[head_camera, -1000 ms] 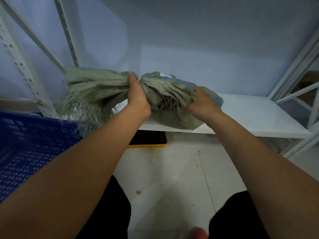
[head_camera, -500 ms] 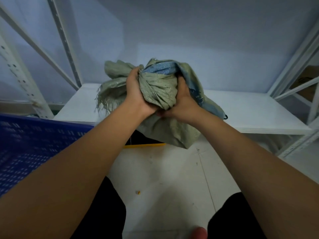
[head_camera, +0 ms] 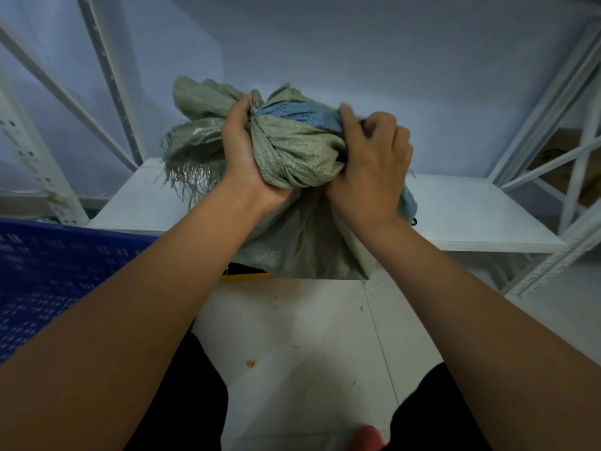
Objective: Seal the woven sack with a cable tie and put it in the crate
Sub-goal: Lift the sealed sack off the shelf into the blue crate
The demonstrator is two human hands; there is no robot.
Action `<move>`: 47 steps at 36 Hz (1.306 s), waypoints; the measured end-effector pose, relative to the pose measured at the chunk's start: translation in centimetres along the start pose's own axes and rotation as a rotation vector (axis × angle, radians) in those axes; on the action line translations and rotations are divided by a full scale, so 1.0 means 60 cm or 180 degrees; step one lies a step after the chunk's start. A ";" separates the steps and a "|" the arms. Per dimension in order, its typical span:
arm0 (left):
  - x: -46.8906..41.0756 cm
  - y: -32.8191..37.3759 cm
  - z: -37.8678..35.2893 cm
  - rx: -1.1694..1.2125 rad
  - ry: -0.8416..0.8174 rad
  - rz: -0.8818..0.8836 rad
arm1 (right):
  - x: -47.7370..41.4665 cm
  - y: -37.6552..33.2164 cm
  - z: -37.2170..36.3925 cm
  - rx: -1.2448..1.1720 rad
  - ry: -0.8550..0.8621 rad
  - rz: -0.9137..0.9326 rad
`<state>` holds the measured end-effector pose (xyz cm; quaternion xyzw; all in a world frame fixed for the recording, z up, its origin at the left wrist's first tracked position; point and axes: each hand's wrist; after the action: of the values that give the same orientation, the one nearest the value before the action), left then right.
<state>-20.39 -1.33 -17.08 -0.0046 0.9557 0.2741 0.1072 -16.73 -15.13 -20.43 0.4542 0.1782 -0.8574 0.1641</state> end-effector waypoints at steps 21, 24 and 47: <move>0.004 0.001 0.005 -0.0061 0.0756 -0.0280 | 0.006 -0.022 -0.008 -0.2970 -0.2190 -0.1140; 0.001 0.001 0.009 -0.0242 0.0936 -0.0114 | 0.008 -0.020 -0.002 -0.3275 -0.2826 -0.1565; 0.005 -0.009 0.049 -0.1224 0.1774 0.0726 | 0.052 -0.004 -0.041 -0.2541 -0.4695 -0.1721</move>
<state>-20.03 -0.25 -19.83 0.0074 0.8735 0.4474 -0.1918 -16.75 -14.18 -24.29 -0.3641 0.4145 -0.8154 0.1753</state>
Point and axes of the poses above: each hand's wrist, its own x-axis away from the middle knuckle, its own z-axis out of the back of the hand, y = z × x, and after that the axes turned 1 degree about -y, right-handed
